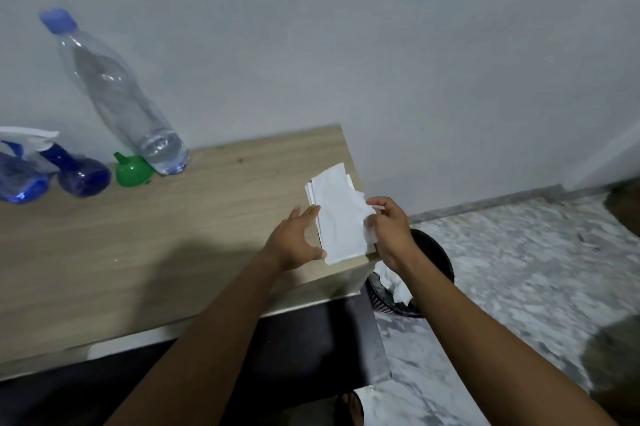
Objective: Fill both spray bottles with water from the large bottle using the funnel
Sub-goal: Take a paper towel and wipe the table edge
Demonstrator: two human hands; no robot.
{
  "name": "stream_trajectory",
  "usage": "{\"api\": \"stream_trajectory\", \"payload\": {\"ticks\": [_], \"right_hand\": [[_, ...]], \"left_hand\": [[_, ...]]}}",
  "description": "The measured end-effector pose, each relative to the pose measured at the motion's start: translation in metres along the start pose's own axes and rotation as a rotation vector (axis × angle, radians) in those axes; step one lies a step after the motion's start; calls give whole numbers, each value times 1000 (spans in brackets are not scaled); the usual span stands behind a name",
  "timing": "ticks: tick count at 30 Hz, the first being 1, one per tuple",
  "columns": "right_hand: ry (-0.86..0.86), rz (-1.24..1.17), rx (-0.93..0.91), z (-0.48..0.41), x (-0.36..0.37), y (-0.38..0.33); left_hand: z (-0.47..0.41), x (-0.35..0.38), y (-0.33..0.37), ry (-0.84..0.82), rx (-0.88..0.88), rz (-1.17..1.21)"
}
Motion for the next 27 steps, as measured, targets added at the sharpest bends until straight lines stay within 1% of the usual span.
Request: {"api": "stream_trajectory", "payload": {"ticks": [2, 4, 8, 12, 15, 22, 27], "right_hand": [[-36, 17, 66, 1, 3, 2], [-62, 73, 89, -2, 5, 6], [-41, 102, 26, -6, 6, 2], [-10, 82, 1, 1, 2, -12], [23, 69, -54, 5, -8, -25], [92, -26, -162, 9, -21, -59], [125, -127, -186, 12, -28, -73]], "left_hand": [[0, -1, 3, -11, -9, -12], [0, -3, 8, -7, -8, -23], [-1, -4, 12, 9, -17, -44], [-2, 0, 9, -9, 6, -118], [-3, 1, 8, -26, 9, -160], [-8, 1, 6, -69, 0, -220], [-9, -1, 10, -87, 3, -241]]}}
Point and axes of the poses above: each hand's wrist, its own z-axis away from the middle knuckle, its own x-axis out of the palm, y = z × x, the point moved 8 cm from there along -z, towards the middle knuckle, and after that the axes turned 11 degrees about x, right-handed, at the moved point
